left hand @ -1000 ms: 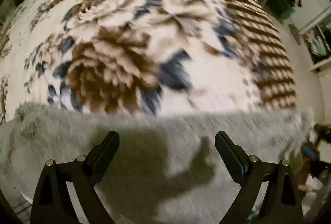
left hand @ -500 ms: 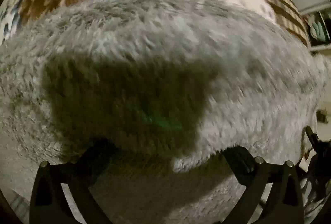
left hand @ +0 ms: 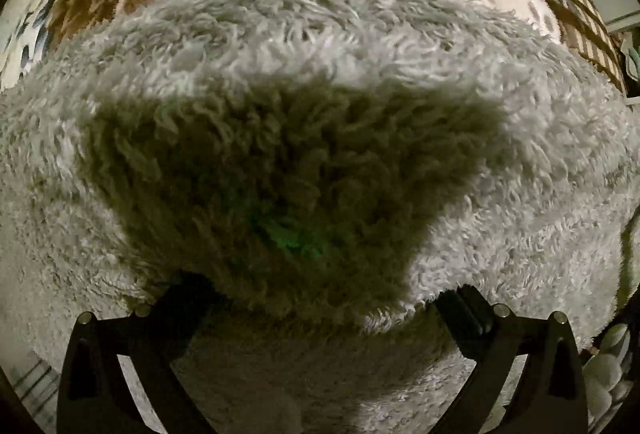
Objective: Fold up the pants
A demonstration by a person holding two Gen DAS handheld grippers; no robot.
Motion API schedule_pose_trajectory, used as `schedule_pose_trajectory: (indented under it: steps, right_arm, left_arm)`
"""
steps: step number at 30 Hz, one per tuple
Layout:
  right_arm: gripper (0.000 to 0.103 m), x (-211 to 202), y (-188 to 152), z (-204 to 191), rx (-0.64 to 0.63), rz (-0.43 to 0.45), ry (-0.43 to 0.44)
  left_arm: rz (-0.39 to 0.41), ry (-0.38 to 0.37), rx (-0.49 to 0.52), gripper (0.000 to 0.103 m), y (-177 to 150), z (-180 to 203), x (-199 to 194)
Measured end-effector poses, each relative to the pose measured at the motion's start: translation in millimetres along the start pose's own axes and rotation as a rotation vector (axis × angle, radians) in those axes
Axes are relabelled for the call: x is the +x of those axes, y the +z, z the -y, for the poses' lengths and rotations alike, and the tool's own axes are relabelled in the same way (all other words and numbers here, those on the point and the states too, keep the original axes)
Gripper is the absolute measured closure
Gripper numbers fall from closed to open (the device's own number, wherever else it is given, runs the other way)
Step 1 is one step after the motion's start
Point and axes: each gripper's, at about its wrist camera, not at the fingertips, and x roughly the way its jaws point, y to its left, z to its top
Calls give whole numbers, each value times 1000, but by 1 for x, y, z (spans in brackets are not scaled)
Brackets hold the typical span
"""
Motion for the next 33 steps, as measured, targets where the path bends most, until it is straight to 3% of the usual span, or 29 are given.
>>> schedule_pose_trajectory:
  steps: [2, 4, 6, 9, 14, 18, 26, 29, 33]
  right_arm:
    - [32, 7, 0, -6, -34, -7, 8]
    - [44, 18, -3, -15, -73, -31, 2]
    - [75, 33, -6, -24, -103, -65, -51]
    - [80, 40, -11, -33, -124, -43, -133]
    - [84, 35, -18, -63, -161, 1, -189]
    - [84, 37, -34, -100, -250, 4, -240]
    - [85, 37, -88, -179, -399, 13, -264]
    - [85, 43, -121, -204, -456, 6, -276]
    - [85, 51, -187, -225, -559, -30, -317]
  left_arm:
    - [5, 3, -1, 0, -6, 3, 0]
    - [11, 5, -1, 0, -8, 11, 3]
    - [18, 4, -2, 0, -15, 8, 0]
    - [28, 6, 0, 0, -30, 7, -6]
    - [26, 26, 40, 0, -39, 7, -23]
    - [127, 79, 117, 0, -50, 15, -53]
    - [300, 67, 138, 0, -59, -12, -123]
    - [322, 44, 106, 0, -56, -50, -142]
    - [326, 11, 20, 0, -50, -132, -168]
